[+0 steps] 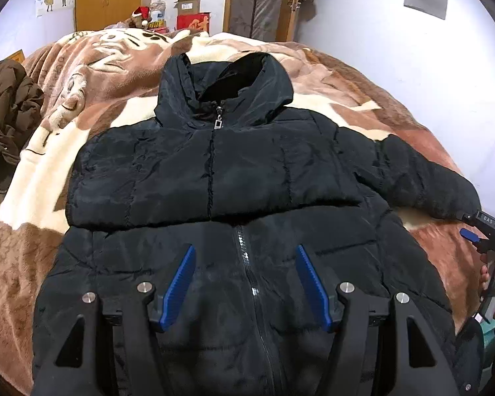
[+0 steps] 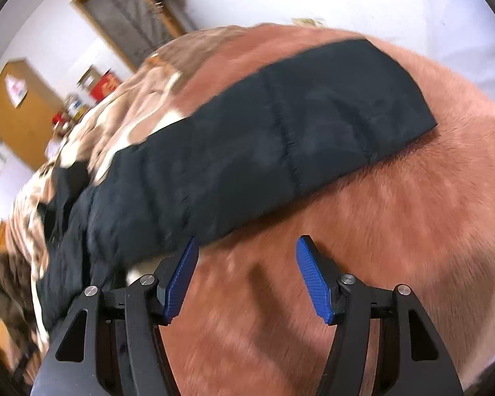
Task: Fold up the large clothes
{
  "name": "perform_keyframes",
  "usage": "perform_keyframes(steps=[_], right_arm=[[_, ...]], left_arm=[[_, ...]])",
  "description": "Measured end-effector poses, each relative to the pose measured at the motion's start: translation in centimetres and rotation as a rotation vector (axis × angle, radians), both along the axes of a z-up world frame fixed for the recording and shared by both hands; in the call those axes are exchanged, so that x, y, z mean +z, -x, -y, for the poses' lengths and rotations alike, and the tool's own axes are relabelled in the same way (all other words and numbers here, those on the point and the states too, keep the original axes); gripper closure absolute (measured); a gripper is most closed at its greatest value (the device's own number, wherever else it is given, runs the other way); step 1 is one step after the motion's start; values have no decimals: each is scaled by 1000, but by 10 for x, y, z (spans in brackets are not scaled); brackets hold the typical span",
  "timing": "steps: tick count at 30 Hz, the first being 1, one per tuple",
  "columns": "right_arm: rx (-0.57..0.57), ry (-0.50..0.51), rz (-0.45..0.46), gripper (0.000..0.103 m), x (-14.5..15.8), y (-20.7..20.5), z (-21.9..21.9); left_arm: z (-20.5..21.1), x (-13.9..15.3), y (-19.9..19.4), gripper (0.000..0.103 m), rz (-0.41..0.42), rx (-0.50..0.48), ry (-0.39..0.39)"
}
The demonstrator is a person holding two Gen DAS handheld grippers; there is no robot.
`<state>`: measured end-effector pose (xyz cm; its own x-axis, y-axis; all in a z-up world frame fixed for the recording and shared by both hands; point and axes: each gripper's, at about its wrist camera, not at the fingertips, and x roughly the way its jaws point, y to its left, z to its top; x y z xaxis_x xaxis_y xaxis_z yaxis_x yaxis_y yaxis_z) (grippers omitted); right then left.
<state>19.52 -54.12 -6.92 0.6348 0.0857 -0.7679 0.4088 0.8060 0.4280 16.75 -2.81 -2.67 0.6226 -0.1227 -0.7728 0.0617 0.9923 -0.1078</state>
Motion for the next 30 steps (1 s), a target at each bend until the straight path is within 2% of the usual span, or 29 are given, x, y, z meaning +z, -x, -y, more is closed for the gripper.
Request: perform_keyframes(steps=[9, 13, 14, 15, 16, 18, 22, 26, 30], right_arm=[[-131, -102, 112, 41, -4, -25, 40], [-181, -131, 89, 43, -4, -29, 47], [-185, -118, 80, 49, -1, -31, 45], [-185, -97, 70, 71, 3, -34, 45], [-174, -88, 69, 81, 10, -33, 43], [-152, -69, 91, 86, 26, -30, 35], [-46, -12, 179, 89, 78, -21, -2], [108, 27, 297, 89, 140, -13, -63], [273, 52, 385, 89, 185, -15, -130]], left_arm=[[-12, -27, -18, 38, -59, 55, -7], [-18, -30, -18, 38, -67, 69, -2], [-19, -29, -18, 38, -65, 71, -1], [-20, -28, -16, 38, -61, 73, -1], [-22, -26, -15, 38, -58, 75, -1], [-27, -23, -13, 38, -51, 81, 1], [-39, -18, -11, 38, -43, 104, 4], [-53, -9, -5, 38, -24, 133, 34], [-66, -3, 4, 38, -4, 154, 57]])
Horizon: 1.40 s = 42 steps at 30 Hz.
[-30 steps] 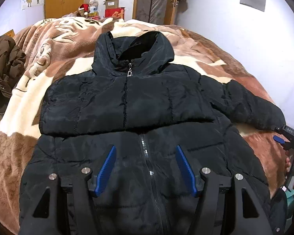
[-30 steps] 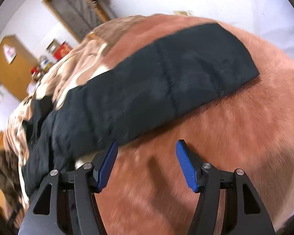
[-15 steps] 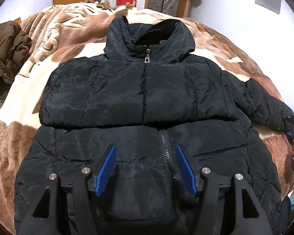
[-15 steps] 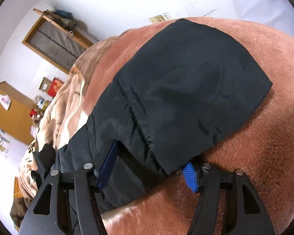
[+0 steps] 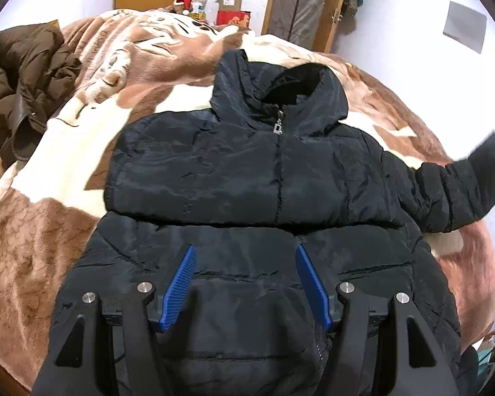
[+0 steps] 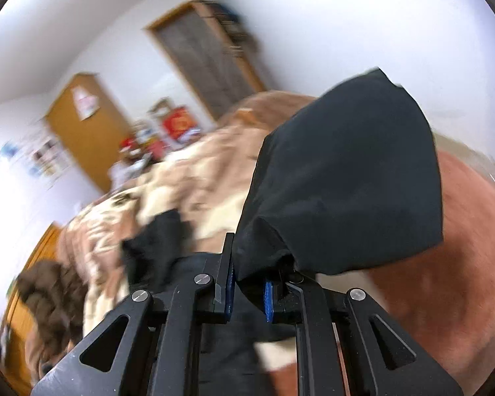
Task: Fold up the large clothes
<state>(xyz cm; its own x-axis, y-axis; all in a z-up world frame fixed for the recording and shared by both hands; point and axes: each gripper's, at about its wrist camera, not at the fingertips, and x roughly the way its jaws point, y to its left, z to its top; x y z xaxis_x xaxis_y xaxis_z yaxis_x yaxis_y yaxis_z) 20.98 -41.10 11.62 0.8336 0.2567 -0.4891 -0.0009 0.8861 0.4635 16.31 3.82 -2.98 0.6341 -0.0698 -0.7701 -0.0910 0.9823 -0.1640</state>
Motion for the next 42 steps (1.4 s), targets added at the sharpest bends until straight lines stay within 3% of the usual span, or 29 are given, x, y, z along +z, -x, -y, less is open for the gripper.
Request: perform_keyframes(steps=[4, 8, 14, 18, 22, 25, 28, 31, 34, 37, 40, 41, 42], right_arm=[[155, 22, 16, 89, 14, -18, -72], [269, 62, -26, 89, -6, -40, -140], [415, 146, -189, 89, -78, -73, -223], [480, 170, -302, 86, -129, -85, -256], [524, 184, -391, 72, -167, -93, -275], [538, 180, -382, 63, -166, -88, -275], [603, 106, -356, 37, -144, -81, -272], [656, 92, -274, 37, -118, -68, -273], [626, 94, -188, 37, -93, -59, -254], [462, 103, -155, 37, -86, -64, -199], [271, 145, -201, 38, -97, -76, -140], [219, 155, -215, 43, -101, -80, -122], [190, 165, -227, 56, -105, -82, -114]], left_arm=[[-16, 1, 9, 38, 9, 26, 23], [-34, -2, 16, 38, 13, 55, 36], [-65, -11, 25, 38, 5, 109, 51], [-85, -19, 30, 38, -2, 144, 63], [-99, -26, 33, 38, -15, 168, 77], [-102, -28, 33, 38, -20, 171, 84], [-100, -20, 29, 38, -3, 165, 92], [-93, -6, 23, 38, 24, 149, 94], [-80, 9, 10, 38, 52, 114, 96], [-60, 23, -8, 38, 82, 60, 80], [-32, 31, -36, 38, 112, -18, 69], [-23, 30, -47, 38, 116, -43, 70], [-15, 29, -57, 38, 116, -62, 71]])
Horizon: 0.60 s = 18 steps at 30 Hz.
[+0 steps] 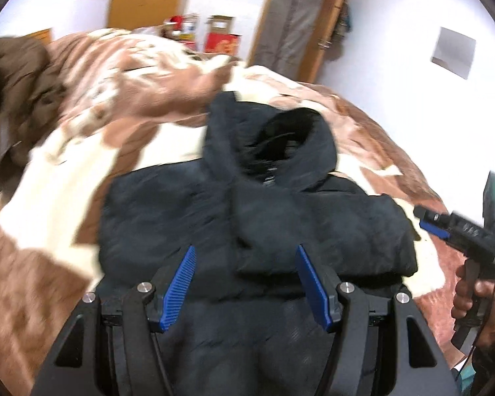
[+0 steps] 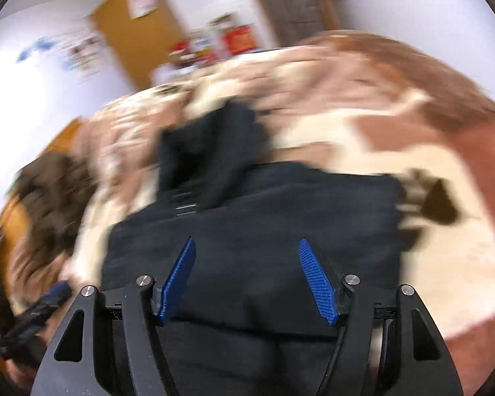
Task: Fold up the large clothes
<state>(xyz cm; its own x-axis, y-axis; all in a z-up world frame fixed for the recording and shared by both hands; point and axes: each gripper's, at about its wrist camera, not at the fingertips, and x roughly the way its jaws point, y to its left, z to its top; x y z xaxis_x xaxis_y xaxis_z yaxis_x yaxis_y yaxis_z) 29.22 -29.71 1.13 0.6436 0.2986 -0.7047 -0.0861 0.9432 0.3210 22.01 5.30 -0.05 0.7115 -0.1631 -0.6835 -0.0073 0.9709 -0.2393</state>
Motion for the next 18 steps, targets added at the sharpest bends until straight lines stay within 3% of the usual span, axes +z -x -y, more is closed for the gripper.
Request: perform_keyframes(steps=[1, 4, 6, 8, 13, 18], right_arm=[[-40, 27, -19, 62, -7, -5, 14], [-51, 44, -45, 69, -21, -17, 22], [-16, 58, -64, 69, -33, -27, 14], [21, 93, -82, 70, -46, -38, 1], [72, 169, -117, 70, -85, -48, -22], [83, 212, -143, 70, -81, -48, -22]], left_arm=[[10, -3, -11, 38, -2, -22, 0], [32, -18, -48, 38, -21, -53, -28], [38, -34, -70, 52, -42, -39, -72], [37, -57, -83, 58, -98, -18, -116], [20, -94, -85, 57, -152, 21, -104], [21, -97, -86, 57, -166, 12, -119]])
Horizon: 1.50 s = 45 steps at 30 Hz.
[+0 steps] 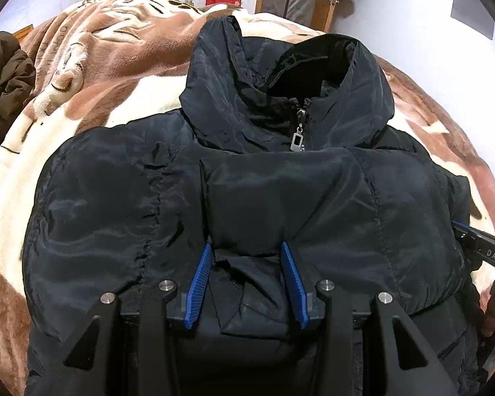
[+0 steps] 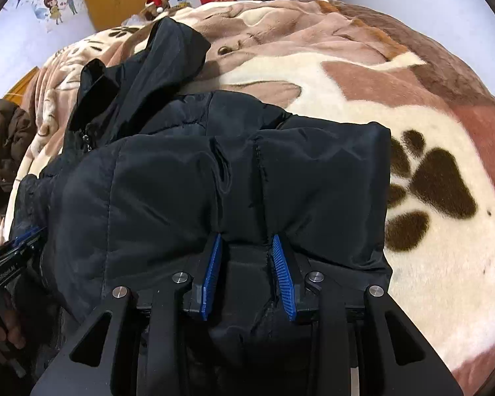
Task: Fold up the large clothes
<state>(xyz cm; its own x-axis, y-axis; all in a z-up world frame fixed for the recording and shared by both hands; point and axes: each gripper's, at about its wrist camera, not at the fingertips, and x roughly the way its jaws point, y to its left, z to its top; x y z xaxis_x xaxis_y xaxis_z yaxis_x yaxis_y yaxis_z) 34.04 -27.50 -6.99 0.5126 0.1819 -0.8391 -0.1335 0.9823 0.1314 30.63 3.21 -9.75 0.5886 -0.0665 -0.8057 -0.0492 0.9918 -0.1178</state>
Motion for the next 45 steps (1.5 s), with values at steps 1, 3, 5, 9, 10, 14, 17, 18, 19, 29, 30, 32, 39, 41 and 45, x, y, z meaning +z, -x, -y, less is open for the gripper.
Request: perform_keyframes(steps=[1, 3, 5, 9, 10, 14, 17, 18, 19, 29, 30, 32, 39, 41, 45], right_arm=[[-6, 2, 1, 70, 8, 2, 1], [3, -38, 59, 70, 30, 10, 4], [14, -32, 119, 70, 49, 10, 0], [31, -1, 86, 70, 43, -14, -14], [29, 2, 48, 70, 32, -23, -17], [48, 52, 18, 70, 0, -35, -28], [48, 83, 23, 70, -8, -36, -33], [48, 88, 23, 70, -9, -35, -34], [52, 96, 22, 70, -9, -36, -35], [75, -15, 126, 70, 60, 26, -24], [82, -19, 124, 70, 58, 34, -25], [89, -2, 93, 70, 46, 40, -29], [100, 57, -5, 70, 2, 24, -41], [99, 63, -11, 70, 2, 23, -43], [67, 41, -6, 70, 17, 36, -38]], left_arm=[[-1, 5, 1, 57, -7, 2, 3], [-5, 18, 5, 58, -4, 5, 37], [-8, 36, 7, 58, 40, -4, 54], [-9, 53, -12, 58, 89, 8, -28], [-10, 47, -21, 58, 69, 14, -36], [-17, 4, -43, 55, -29, 17, -20], [-11, -5, -43, 54, -3, 8, -56], [-9, -7, -43, 54, 1, 9, -62], [-7, -9, -44, 54, 2, 10, -66], [-22, 51, 9, 56, 98, -21, 4], [-21, 52, 18, 56, 106, -31, 8], [-18, 42, 25, 56, 81, -41, 0], [-14, 4, 17, 53, -19, -6, 16], [-12, 5, 17, 53, -23, -11, 4], [-12, 16, 24, 53, -42, -3, 0]])
